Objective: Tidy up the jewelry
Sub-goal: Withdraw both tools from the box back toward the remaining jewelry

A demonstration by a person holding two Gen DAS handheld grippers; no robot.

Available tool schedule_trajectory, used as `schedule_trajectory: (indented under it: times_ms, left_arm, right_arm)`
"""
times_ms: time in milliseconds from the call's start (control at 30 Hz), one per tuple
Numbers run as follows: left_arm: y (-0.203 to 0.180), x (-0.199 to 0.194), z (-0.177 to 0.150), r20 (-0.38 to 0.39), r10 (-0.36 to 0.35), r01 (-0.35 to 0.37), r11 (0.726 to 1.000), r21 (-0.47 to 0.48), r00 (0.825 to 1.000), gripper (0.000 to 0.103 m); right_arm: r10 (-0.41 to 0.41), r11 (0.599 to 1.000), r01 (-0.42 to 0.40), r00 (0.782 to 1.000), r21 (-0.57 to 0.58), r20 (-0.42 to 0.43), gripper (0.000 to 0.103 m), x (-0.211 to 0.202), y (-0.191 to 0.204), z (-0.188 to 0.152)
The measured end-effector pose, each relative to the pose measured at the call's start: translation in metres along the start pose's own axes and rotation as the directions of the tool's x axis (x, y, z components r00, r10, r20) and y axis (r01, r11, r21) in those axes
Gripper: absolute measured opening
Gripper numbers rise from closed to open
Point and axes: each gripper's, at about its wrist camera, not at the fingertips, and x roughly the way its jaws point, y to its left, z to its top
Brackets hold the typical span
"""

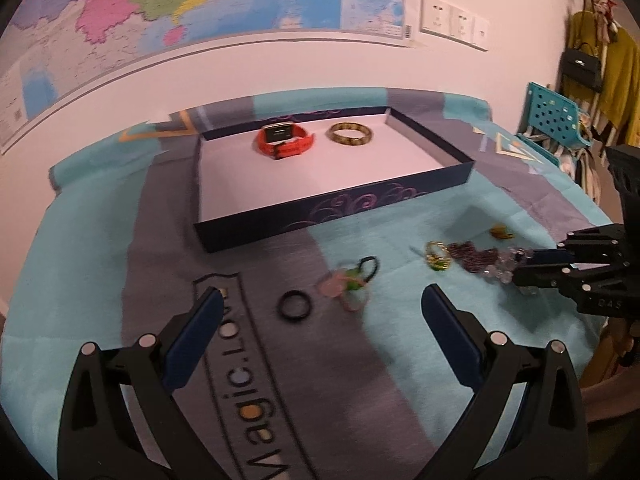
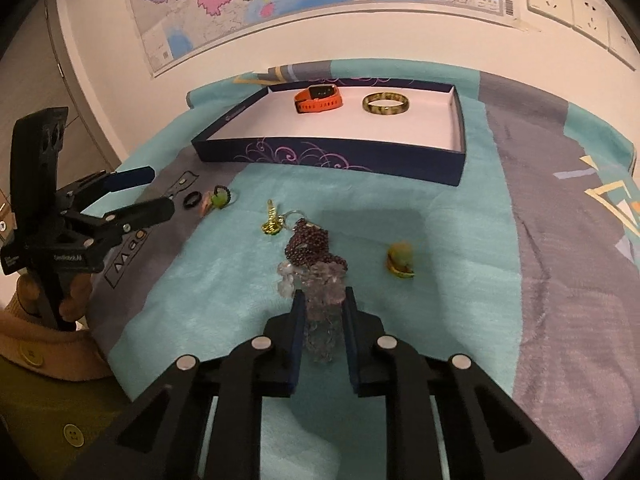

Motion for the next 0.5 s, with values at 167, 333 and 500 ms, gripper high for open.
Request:
schedule_trajectory:
  times_ms: [167, 333, 500]
  left_arm:
    - [-0.019, 0.004, 0.003, -0.010, -0.080, 0.080, 0.996, 0.035, 0.997, 0.095]
    - [-0.035, 0.006, 0.004, -0.008, -0.091, 0.092, 0.993, 0.080, 0.996, 0.093]
    - [-0.022, 0.003, 0.003, -0.013, -0.068, 0.068, 0.997, 0.046, 0.998, 0.091]
  right_arm:
    - [0.039, 0.998, -0.040, 0.998, 0.044, 0.045, 0.015, -0.016, -0.011, 0.002]
    - [0.046, 0.997, -0.051, 0.996, 0.059, 0.077, 0.015, -0.027, -0.016, 0.005]
    - [0.094, 0.992, -0.100, 0.991, 0.070, 0.095, 0.015, -0.031, -0.018, 0.005]
